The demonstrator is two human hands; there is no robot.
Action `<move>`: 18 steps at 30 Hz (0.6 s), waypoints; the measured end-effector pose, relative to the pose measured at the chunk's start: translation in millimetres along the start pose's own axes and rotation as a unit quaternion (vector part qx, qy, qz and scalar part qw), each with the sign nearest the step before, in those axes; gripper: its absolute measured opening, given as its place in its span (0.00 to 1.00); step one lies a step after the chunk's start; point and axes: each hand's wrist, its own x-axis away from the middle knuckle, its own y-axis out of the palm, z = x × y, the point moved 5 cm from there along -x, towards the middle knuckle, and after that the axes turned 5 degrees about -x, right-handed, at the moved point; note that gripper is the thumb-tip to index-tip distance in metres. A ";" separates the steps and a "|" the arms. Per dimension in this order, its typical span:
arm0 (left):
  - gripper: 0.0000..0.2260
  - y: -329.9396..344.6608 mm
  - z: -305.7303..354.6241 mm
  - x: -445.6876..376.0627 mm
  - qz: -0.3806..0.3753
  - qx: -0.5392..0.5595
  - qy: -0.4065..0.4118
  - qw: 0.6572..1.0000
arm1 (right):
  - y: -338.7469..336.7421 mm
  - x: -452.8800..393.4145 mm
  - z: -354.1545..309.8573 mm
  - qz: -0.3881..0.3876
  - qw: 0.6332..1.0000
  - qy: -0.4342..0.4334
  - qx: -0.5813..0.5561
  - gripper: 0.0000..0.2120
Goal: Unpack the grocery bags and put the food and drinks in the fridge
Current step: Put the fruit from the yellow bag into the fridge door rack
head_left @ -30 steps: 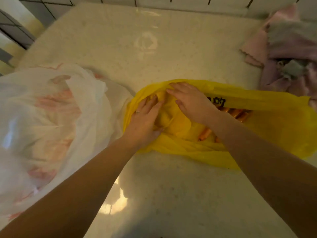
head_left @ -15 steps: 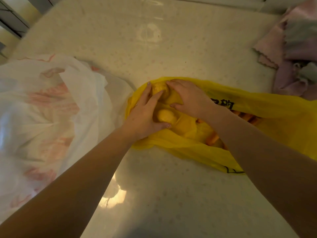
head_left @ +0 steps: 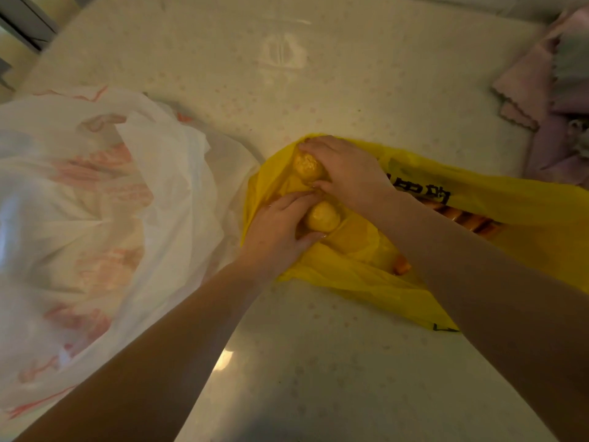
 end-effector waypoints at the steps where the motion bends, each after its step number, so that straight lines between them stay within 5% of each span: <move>1: 0.27 -0.2 -0.7 -0.3 -0.002 0.010 -0.005 1.000 | -0.8 0.4 1.0 0.001 1.000 0.004 -0.002 0.32; 9: 0.26 -37.8 9.0 13.5 0.073 0.094 -0.079 0.990 | -42.5 52.7 -0.2 0.091 0.993 0.048 -0.062 0.31; 18: 0.26 -114.2 41.4 89.2 0.186 0.156 -0.113 0.964 | -96.2 119.5 -91.7 0.188 0.977 -0.008 -0.102 0.30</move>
